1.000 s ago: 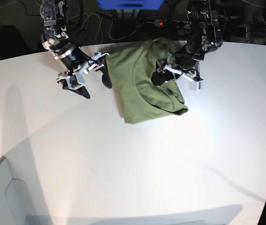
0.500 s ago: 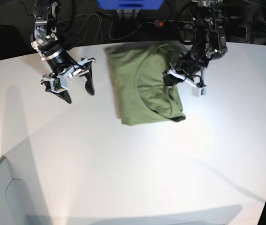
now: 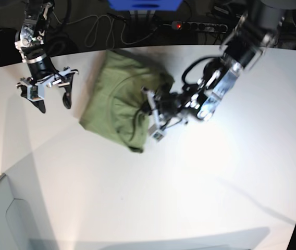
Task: Fold the T-shirt properly
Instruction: 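Fold the bundle's edge with the left gripper over toward the right gripper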
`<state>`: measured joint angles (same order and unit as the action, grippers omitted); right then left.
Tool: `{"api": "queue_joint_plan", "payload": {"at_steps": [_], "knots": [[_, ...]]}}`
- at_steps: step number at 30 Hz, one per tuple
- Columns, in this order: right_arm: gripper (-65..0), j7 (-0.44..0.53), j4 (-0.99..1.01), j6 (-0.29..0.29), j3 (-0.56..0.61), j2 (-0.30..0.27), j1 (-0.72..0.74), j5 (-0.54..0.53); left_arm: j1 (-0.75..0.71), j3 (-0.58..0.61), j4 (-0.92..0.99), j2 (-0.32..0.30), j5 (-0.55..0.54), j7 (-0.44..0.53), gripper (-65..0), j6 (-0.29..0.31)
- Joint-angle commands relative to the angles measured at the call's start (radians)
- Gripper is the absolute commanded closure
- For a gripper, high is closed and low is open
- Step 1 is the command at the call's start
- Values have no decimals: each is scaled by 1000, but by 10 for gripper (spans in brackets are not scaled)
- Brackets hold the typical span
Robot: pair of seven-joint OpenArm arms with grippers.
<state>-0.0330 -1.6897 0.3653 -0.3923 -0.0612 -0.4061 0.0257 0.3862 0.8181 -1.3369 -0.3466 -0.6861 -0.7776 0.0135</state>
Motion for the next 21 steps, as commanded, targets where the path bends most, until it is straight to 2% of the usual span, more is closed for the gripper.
{"api": "queue_joint_plan", "payload": {"at_steps": [1, 6, 11, 12, 13, 15, 17, 21], "knots": [[-471, 31, -19, 10, -12, -7, 5, -16, 47, 73, 30, -9, 30, -44, 0, -13], [-471, 31, -19, 10, -81, 24, 8, -16, 274, 424, 133, 27, 53, -9, 0, -11], [-471, 31, -19, 10, -127, 47, 8, -14, 366, 639, 161, 67, 248, 114, 0, -10], [-471, 31, -19, 10, -127, 47, 8, -14, 374, 665, 161, 68, 293, 151, 0, 9], [-471, 31, -19, 10, -125, 47, 6, -14, 376, 665, 158, 70, 349, 191, 0, 59], [-471, 31, -19, 10, -125, 47, 5, -14, 371, 665, 159, 86, 452, 243, 0, 199], [-471, 31, -19, 10, -125, 48, 3, -13, 366, 665, 161, 99, 552, 248, 0, 306], [-471, 31, -19, 10, -125, 48, 3, -13, 340, 660, 149, 110, 679, 251, 0, 398]]}}
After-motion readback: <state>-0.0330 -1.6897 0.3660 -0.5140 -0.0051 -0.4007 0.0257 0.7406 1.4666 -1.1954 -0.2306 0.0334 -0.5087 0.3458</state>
